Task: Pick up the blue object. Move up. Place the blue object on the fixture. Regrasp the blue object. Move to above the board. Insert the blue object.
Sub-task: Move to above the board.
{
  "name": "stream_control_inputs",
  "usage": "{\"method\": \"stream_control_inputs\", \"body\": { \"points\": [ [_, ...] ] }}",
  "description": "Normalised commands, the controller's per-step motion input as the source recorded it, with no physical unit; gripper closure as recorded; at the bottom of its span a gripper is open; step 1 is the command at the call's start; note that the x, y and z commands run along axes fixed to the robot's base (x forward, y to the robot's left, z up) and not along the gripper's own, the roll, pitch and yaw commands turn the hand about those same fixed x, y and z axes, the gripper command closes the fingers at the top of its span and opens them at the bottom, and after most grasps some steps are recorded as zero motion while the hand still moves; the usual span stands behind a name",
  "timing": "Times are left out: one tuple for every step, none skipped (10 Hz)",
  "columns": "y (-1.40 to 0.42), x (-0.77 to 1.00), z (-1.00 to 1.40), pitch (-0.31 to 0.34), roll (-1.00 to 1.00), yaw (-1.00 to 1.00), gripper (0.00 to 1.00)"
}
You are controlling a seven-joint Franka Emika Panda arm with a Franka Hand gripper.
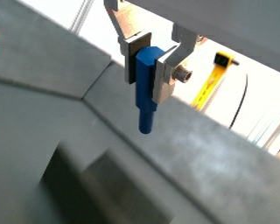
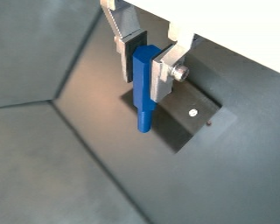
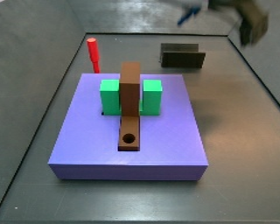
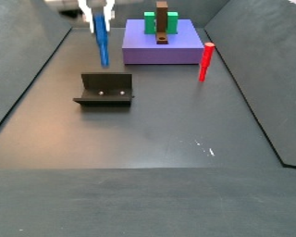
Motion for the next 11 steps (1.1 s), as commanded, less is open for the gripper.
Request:
{"method": "stream_control_inputs", "body": {
  "points": [
    [-0.01,0.0,1.4,0.042,0.01,-0.03,1.0],
    [-0.01,0.0,1.4,0.057,0.01,-0.02,1.0],
    [-0.01,0.02,1.4,0.066,0.0,-0.01,1.0],
    [-0.02,0.03,0.75,0.086,-0.01,0.01,1.0],
    [-0.01,0.04,0.39,0.096,0.0,0.02,1.0],
    [-0.02,0.05,0.22,0.106,0.0,0.03,1.0],
    [-1.4,-0.95,0.29,-0.076,-1.0,-0.06,1.0],
    [-1.4,-0.97,0.29,-0.099,-1.0,-0.06,1.0],
    [-1.4,-1.03,0.29,-0.114,-1.0,-0.06,1.0],
    [-1.4,-1.09,0.26,-0.122,-1.0,-0.05,1.0],
    [-1.4,-1.08,0.27,-0.122,-1.0,-0.06,1.0]
  ]
}}
